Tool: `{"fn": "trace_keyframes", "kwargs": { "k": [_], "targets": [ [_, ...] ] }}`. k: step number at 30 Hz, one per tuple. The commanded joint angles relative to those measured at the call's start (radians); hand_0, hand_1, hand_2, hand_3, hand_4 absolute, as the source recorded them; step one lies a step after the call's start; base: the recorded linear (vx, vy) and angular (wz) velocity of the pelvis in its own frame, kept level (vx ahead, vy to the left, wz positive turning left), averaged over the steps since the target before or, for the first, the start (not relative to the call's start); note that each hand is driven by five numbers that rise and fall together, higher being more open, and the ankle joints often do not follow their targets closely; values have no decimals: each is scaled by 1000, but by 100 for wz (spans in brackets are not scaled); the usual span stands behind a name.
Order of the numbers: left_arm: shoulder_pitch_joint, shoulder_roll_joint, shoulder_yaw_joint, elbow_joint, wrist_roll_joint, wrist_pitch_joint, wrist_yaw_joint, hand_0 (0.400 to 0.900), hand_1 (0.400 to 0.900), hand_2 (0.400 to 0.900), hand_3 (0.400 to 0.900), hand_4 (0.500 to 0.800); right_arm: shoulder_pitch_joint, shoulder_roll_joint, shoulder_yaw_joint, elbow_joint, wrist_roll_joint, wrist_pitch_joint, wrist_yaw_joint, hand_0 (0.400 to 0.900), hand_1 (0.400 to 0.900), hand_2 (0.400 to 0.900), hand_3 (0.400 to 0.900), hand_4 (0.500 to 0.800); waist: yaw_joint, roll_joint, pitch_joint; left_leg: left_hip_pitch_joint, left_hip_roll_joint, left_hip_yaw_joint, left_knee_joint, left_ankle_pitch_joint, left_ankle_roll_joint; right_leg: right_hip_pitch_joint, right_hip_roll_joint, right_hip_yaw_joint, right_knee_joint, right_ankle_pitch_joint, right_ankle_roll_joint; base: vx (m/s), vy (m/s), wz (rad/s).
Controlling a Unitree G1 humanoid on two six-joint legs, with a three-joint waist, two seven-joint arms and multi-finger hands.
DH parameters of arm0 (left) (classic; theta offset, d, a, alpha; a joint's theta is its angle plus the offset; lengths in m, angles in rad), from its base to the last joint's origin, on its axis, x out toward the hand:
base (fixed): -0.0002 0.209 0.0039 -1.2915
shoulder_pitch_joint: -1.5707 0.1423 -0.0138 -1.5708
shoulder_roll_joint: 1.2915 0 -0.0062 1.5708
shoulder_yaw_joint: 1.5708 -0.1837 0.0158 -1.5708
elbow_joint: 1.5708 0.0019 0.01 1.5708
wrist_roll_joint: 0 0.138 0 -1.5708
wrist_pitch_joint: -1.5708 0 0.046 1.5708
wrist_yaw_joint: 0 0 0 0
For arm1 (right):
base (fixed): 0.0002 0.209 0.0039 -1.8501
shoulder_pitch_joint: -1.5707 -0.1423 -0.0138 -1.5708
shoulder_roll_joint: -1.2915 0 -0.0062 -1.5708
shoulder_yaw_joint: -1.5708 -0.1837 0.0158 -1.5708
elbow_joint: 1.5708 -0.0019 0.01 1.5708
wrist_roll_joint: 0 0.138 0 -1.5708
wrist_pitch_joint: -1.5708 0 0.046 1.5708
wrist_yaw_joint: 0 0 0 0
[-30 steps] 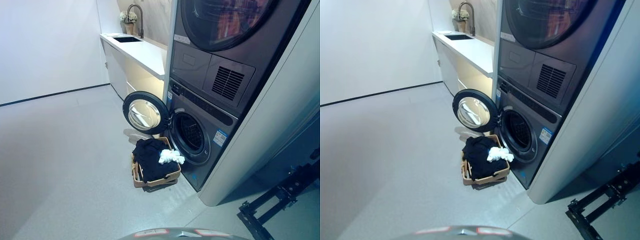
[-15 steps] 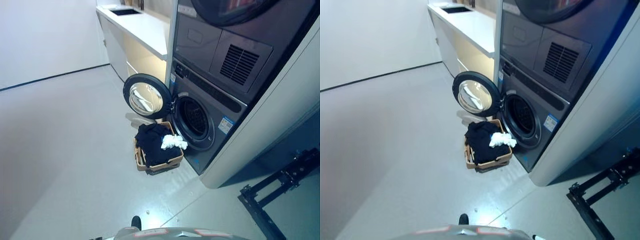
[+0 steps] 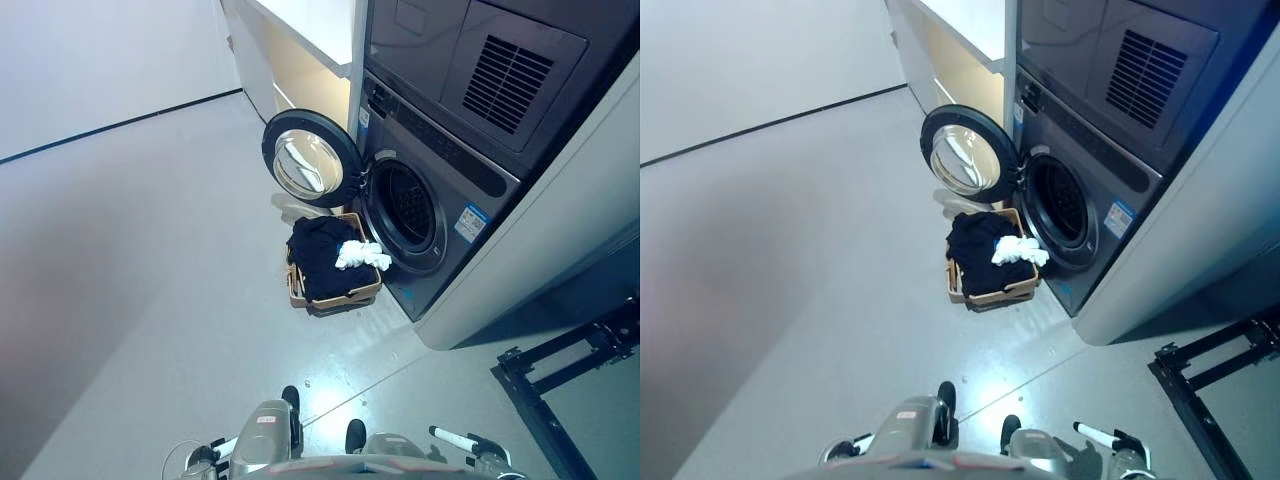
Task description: Put the clothes in the basket into the washing machine.
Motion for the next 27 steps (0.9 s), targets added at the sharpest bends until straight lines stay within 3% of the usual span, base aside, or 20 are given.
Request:
{"fn": "trace_keyframes", "kwargs": {
  "k": [1, 3, 5, 6, 8, 10, 13, 16, 19, 25, 27],
  "targets": [
    [58, 7, 3, -24, -39, -26, 32, 900, 900, 900, 900, 800, 7, -48, 21, -38, -22, -28, -30, 900, 900, 900, 900, 800, 2, 22, -12, -92, -23, 4, -81, 45, 85, 47, 39, 8, 72, -176, 79, 329, 146, -3],
    [75, 6, 15, -19, -43, -29, 37, 900, 900, 900, 900, 800, 3, -41, 26, -36, -26, -31, -27, 900, 900, 900, 900, 800, 10, 17, -35, -106, 7, 26, -161, 82, 63, 112, 33, 29, 39, -195, 92, 508, 234, -32],
    [78, 8, 21, -13, -44, -25, 34, 900, 900, 900, 900, 800, 1, -30, 26, -34, -28, -29, -21, 900, 900, 900, 900, 800, 22, 8, -52, -78, 15, 46, -179, 89, 72, 136, 26, 49, 20, -195, 100, 500, 243, -45],
    [81, 18, 19, -11, -38, -26, 36, 900, 900, 900, 900, 800, 6, -12, 27, -34, -26, -29, -20, 900, 900, 900, 900, 800, 31, -15, -77, -77, 12, 62, -137, 104, 81, 153, -4, 54, 16, -201, 112, 504, 311, -33],
    [81, 23, 16, -15, -34, -28, 35, 900, 900, 900, 900, 800, 5, -7, 24, -34, -22, -29, -18, 900, 900, 900, 900, 800, 39, -29, -89, -94, 2, 66, -89, 80, 94, 151, -22, 57, 16, -201, 123, 481, 323, -30],
    [63, 46, 7, -33, -23, -31, 31, 900, 900, 900, 900, 800, 2, 13, 32, -45, -20, -30, -8, 900, 900, 900, 900, 800, 51, -68, -104, -129, -24, 78, 12, 6, 137, 129, -67, 64, 50, -189, 152, 481, 403, -15],
    [38, 70, 0, -49, -19, -29, 29, 900, 900, 900, 900, 800, -12, 25, 39, -63, -14, -33, -7, 900, 900, 900, 900, 800, 65, -99, -113, -128, -54, 76, 44, -70, 180, 68, -98, 71, 165, -97, 193, 351, 349, -1],
    [9, 94, -9, -57, -15, -24, 31, 900, 900, 900, 900, 800, -33, 31, 44, -89, 7, -43, -9, 900, 900, 900, 900, 800, 66, -114, -89, -84, -88, 70, 37, -123, 221, -40, -129, 70, 401, 78, 213, 268, 356, 8],
    [-12, 108, -13, -65, -18, -23, 34, 900, 900, 900, 900, 800, -44, 37, 49, -124, 24, -52, -13, 900, 900, 900, 900, 800, 46, -93, -46, -13, -110, 53, 10, -141, 249, -142, -163, 43, 589, 152, 179, 169, 304, 12],
    [-51, 119, -21, -65, -27, -24, 45, 900, 900, 900, 900, 800, -63, 45, 71, -169, 42, -68, -18, 900, 900, 900, 900, 800, 13, -63, 3, 82, -92, 27, -47, -141, 246, -287, -106, 30, 579, 17, 149, 150, 133, 20],
    [-72, 115, -30, -64, -26, -26, 47, 900, 900, 900, 900, 800, -70, 49, 80, -183, 43, -72, -19, 900, 900, 900, 900, 800, 7, -54, 18, 108, -82, 19, -54, -152, 233, -327, -62, 35, 439, -38, 149, 161, -11, 20]
  ]
}}
